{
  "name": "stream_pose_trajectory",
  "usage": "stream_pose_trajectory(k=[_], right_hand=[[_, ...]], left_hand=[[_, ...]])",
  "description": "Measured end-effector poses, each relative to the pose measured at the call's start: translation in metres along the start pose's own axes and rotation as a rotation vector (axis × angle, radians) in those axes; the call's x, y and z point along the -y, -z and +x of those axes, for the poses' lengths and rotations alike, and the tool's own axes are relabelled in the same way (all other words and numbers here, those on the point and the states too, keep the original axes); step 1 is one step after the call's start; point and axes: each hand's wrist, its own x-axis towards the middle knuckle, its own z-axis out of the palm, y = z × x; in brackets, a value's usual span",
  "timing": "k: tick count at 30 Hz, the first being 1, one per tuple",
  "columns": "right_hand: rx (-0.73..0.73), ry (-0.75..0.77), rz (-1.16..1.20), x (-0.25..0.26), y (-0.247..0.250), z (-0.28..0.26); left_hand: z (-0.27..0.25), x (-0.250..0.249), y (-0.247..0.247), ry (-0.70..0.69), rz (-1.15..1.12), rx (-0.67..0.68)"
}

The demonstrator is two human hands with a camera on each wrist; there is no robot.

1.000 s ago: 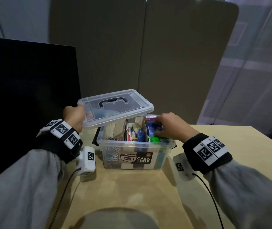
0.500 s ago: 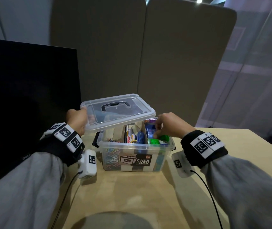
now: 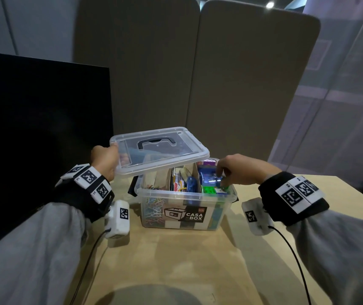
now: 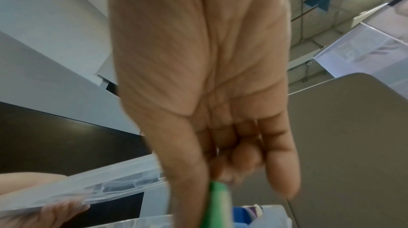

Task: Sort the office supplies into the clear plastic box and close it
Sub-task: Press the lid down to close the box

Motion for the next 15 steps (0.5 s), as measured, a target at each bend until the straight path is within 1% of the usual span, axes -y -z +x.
stream_pose_trajectory(k=[3,5,7,11,15], right_hand=[[-0.048,0.009,0.006,-0.003,-0.001,-0.001],[-0.119,0.020,0.102,-0.007,-0.003,-0.002],[-0.155,0.034,0.156,-0.006,-0.004,-0.004],[-0.189,0.042,0.032,0.002,-0.007,-0.006],[-0.159,0.020,0.000,0.007,-0.003,-0.005]], left_hand=[[-0.001,-0.001,0.000,-0.004,-0.006,-0.002],[-0.001,-0.001,0.001,-0.002,-0.004,-0.004],[0.000,0.000,0.001,0.002,-0.006,-0.002],[0.000,0.003,0.000,0.007,-0.006,0.001],[-0.003,0.007,-0.005,0.014,-0.008,0.008]])
